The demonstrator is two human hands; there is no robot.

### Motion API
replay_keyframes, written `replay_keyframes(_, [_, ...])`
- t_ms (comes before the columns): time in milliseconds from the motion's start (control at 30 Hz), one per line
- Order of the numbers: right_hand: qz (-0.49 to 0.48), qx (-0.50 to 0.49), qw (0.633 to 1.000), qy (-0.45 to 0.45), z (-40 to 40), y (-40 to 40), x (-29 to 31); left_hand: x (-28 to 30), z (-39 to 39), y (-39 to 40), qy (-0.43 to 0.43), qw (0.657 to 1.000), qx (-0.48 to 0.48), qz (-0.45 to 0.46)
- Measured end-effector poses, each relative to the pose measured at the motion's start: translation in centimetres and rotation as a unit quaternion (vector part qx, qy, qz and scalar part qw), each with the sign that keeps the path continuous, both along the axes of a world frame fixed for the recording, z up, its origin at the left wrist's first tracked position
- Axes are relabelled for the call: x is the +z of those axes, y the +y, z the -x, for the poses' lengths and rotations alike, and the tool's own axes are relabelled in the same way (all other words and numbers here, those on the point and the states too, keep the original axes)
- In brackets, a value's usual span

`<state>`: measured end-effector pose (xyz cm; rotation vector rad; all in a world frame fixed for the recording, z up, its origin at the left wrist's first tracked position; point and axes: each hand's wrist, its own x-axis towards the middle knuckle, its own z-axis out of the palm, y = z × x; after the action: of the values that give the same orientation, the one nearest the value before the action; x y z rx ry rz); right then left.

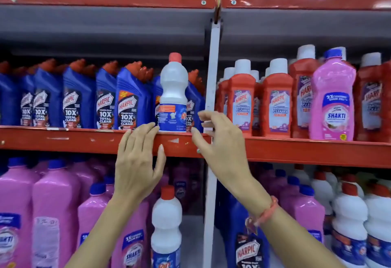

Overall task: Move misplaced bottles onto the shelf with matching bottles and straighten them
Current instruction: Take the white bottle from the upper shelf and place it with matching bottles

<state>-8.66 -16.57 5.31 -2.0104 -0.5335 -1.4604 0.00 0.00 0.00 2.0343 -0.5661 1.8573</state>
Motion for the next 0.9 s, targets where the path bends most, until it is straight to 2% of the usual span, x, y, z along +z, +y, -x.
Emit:
replay_keyframes(200, [0.012, -0.040, 0.993, 0.107, -3.9, 4.0, 3.8, -1.0, -2.2, 0.5, -0.044, 0.998, -0.039, -0.008])
replay_keyframes(567, [-0.043, -0.029, 0.975, 0.215, -6.8, 4.4, 6.0, -1.1, -4.3, -0.6, -0.108, 0.993, -0.009, 0.035])
replay_keyframes(900, [-0.076, -0.022, 0.974, 0.211, -6.7, 4.7, 6.0, -1.2, -4.2, -0.7, -0.111, 0.993, -0.013, 0.040])
